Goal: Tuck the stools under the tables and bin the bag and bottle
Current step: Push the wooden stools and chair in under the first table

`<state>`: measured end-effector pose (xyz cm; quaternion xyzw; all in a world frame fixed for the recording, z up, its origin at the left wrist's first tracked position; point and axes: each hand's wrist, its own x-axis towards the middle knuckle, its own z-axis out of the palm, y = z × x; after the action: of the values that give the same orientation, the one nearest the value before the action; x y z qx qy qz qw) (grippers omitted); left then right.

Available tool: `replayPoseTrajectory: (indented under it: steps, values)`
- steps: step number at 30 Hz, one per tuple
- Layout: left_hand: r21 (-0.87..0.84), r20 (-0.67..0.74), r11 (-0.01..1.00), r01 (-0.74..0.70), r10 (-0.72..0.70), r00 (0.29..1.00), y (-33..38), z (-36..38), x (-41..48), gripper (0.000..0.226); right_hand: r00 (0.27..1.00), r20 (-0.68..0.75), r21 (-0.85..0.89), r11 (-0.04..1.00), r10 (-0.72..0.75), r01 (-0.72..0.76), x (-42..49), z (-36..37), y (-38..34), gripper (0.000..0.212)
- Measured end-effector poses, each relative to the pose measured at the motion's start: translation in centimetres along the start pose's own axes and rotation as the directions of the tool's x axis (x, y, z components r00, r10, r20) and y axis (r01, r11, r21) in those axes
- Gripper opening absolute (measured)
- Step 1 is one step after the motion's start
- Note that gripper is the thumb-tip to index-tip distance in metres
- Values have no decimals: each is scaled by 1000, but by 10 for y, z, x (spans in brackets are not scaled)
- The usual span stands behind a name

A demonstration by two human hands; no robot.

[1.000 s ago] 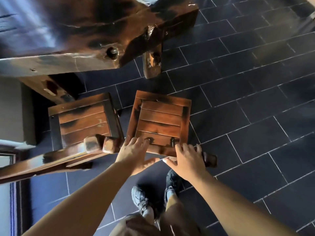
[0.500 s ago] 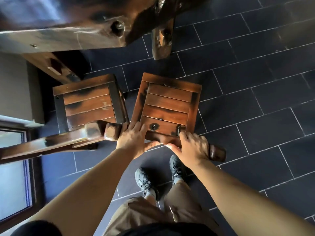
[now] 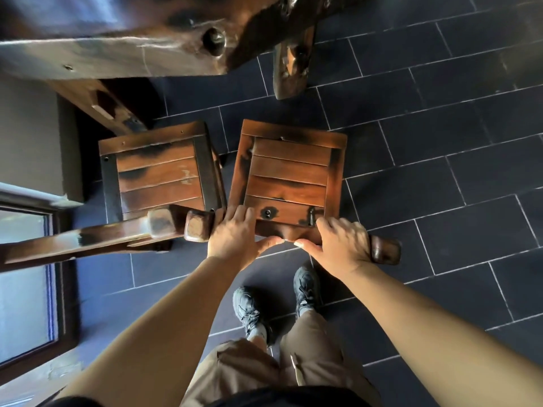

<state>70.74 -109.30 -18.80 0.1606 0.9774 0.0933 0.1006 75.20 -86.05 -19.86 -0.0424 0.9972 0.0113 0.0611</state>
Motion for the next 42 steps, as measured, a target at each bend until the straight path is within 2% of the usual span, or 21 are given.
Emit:
replayPoseTrajectory:
  steps: [8,11,18,22,28,33,37,42]
  values:
    - [-38,39,991,126,-124,991,12,0,13,68,994,31,11,995,-104,104,32,-7,22,74]
    - [-47,14,986,158,-158,987,14,3,17,67,988,75,18,991,-136,135,46,-11,29,78]
    - [-49,-4,972,229,-230,973,20,6,29,70,981,72,33,984,-179,177,71,-16,38,82]
    - [-46,44,961,273,-271,961,23,4,33,76,970,137,11,979,-203,203,80,-20,41,83]
    - [-59,27,946,319,-318,948,27,2,39,71,949,188,31,968,-251,250,99,-28,47,84]
    - [-27,16,947,320,-320,947,26,5,43,77,948,181,17,964,-263,264,106,-25,48,81]
    - [0,-7,951,309,-309,951,26,8,44,78,940,225,6,965,-257,263,108,-23,48,88]
    - [50,-11,954,294,-294,956,27,8,45,72,934,230,3,960,-274,281,108,-26,48,88]
